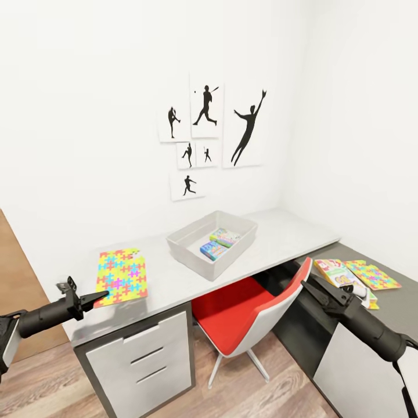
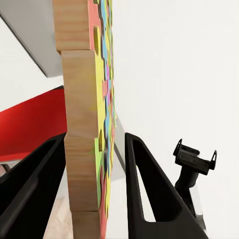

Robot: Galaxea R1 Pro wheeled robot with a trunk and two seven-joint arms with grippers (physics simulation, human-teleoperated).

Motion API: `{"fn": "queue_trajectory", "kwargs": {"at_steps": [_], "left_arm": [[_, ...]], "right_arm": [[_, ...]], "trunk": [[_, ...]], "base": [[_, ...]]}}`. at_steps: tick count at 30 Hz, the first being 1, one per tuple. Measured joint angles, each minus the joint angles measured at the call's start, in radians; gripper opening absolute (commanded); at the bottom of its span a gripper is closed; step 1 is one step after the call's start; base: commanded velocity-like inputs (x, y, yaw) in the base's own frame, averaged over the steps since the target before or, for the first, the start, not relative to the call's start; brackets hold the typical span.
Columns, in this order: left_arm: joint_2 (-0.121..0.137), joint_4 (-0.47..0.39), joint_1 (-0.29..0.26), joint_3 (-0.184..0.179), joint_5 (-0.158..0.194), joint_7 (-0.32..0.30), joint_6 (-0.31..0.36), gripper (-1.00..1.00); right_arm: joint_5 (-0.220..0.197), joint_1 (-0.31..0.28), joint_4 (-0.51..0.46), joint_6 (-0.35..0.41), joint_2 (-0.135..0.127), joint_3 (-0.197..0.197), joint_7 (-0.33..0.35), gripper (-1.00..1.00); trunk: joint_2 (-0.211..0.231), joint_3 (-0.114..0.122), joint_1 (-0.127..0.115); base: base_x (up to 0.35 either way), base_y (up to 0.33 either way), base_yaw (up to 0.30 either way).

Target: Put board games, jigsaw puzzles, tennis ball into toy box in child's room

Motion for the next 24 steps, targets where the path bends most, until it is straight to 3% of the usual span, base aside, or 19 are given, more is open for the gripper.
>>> {"fn": "queue_trajectory", "kwargs": {"at_steps": [11,24], "left_arm": [[0.003,0.0,0.001,-0.004,0.0,0.0,0.0,-1.0],[0.003,0.0,0.001,-0.004,0.001,0.0,0.0,-1.0]], "right_arm": [[0.0,0.0,0.007,-0.003,0.001,0.0,0.012,1.0],[0.004,0.001,0.01,-0.003,-0.001,-0.002,0.034,1.0]], "trunk": [[0.077,0.035,-0.042],[0.154,0.078,-0.085]], "base": [[0.0,0.0,-0.018],[0.0,0.0,-0.24]]}}
